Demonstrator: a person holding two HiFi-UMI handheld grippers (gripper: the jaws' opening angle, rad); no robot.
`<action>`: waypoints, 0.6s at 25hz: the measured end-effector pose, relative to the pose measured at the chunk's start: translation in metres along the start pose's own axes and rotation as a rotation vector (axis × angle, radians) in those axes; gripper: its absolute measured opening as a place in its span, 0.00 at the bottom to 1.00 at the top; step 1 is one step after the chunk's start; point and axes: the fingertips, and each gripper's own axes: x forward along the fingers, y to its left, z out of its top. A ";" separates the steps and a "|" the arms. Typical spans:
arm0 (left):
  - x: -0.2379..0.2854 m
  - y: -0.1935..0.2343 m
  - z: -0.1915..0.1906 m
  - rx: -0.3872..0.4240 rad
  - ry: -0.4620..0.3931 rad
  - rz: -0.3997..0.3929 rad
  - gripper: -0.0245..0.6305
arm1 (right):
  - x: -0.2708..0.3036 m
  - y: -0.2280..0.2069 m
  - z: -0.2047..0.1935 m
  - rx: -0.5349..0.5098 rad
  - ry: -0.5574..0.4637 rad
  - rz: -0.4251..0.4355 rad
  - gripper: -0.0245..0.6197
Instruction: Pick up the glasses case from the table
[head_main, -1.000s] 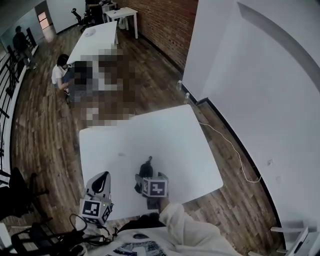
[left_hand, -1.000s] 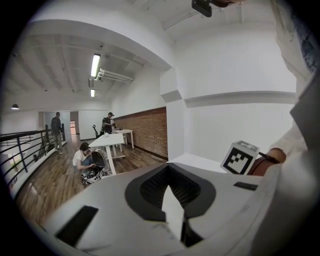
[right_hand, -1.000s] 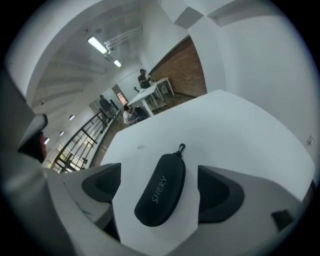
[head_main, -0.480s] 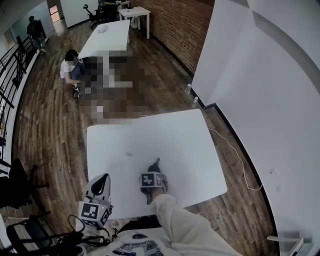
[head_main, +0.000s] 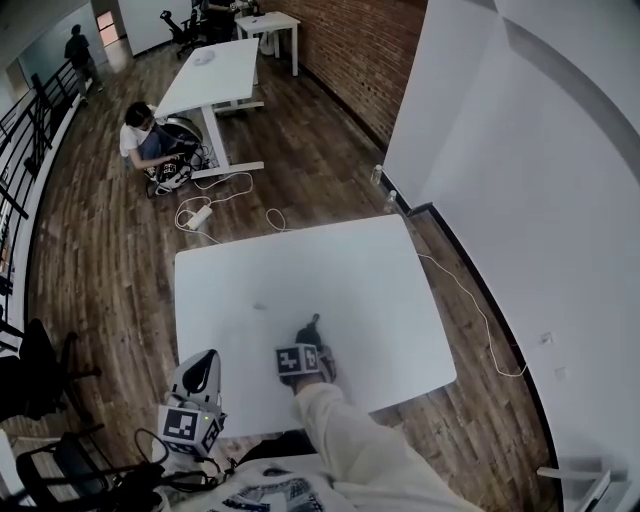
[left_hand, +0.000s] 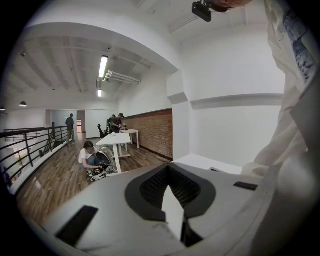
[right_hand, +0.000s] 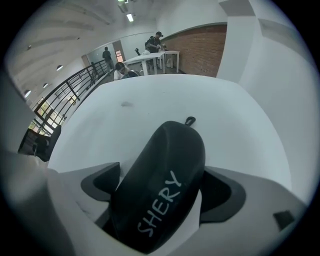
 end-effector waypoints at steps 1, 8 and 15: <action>0.000 0.001 -0.001 -0.004 0.010 0.003 0.06 | 0.000 0.000 0.000 -0.004 -0.001 0.003 0.82; 0.005 -0.004 -0.001 0.008 0.022 -0.010 0.06 | -0.002 -0.002 -0.003 -0.003 0.013 0.006 0.83; 0.005 -0.005 -0.004 0.005 0.012 -0.011 0.06 | -0.009 -0.003 -0.003 0.012 -0.031 0.019 0.74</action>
